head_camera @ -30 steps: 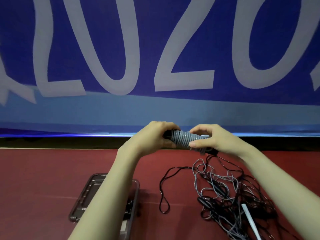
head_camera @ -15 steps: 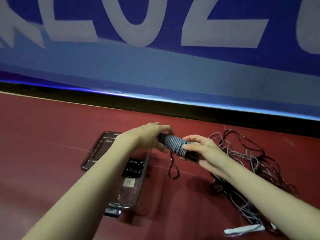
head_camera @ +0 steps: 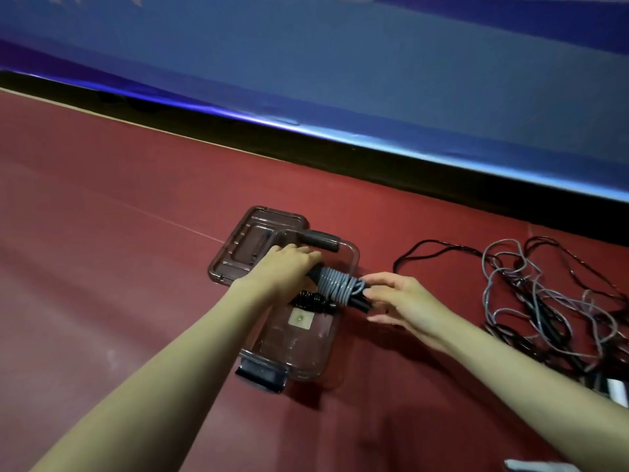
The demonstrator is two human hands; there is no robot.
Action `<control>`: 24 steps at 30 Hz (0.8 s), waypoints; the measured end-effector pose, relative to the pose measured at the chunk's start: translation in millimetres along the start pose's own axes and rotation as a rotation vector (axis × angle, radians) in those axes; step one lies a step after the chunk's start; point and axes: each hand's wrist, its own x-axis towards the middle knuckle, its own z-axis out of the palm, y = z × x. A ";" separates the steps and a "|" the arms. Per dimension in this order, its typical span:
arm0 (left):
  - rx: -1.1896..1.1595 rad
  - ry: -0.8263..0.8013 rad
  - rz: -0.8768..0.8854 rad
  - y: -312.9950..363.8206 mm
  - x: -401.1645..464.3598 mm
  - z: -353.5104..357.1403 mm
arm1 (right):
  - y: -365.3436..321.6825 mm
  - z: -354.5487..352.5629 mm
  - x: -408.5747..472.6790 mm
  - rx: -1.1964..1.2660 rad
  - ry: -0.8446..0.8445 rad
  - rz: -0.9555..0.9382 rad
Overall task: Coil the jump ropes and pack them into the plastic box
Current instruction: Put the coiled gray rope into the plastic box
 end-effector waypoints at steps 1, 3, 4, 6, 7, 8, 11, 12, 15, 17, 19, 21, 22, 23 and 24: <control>0.007 0.001 -0.041 -6.7 0.7 8.4 | 3.6 2.8 5.3 -0.025 0.018 0.002; -0.007 0.005 -0.122 -22.0 5.7 24.6 | 12.6 9.6 20.5 -0.042 0.065 0.006; -0.038 0.011 -0.157 -28.0 8.8 31.5 | 16.8 12.9 26.4 -0.050 0.092 0.006; -0.118 0.045 -0.204 -37.2 17.5 44.1 | 25.8 19.5 37.9 -0.056 0.135 0.006; -0.130 0.072 -0.216 -38.8 20.8 48.5 | 28.5 22.4 39.2 -0.056 0.148 0.003; -0.119 0.095 -0.218 -41.6 29.0 55.5 | 33.2 24.0 46.2 -0.063 0.154 0.004; 0.005 0.146 -0.175 -44.6 47.4 72.3 | 39.6 26.6 51.3 -0.112 0.151 -0.011; 0.018 0.144 -0.167 -47.0 54.2 78.8 | 42.2 27.1 54.9 -0.114 0.150 -0.010; 0.037 0.078 -0.164 -53.9 65.8 100.0 | 44.0 27.8 59.6 -0.072 0.134 -0.005; 0.067 0.017 -0.148 -55.9 69.0 113.2 | 41.6 26.0 61.6 -0.051 0.113 -0.004; 0.090 0.018 -0.139 -56.4 72.1 122.4 | 38.9 22.9 63.2 -0.066 0.077 -0.007; 0.092 0.078 -0.136 -57.0 76.0 127.7 | 36.6 19.7 64.6 -0.105 0.042 -0.006; 0.080 0.109 -0.144 -57.1 77.6 129.9 | 35.7 18.7 64.7 -0.120 0.029 -0.007; 0.059 0.140 -0.162 -57.4 78.8 132.4 | 35.4 18.0 64.9 -0.128 0.020 -0.009; 0.038 0.165 -0.178 -58.3 80.2 135.0 | 35.8 17.8 65.5 -0.134 0.016 -0.009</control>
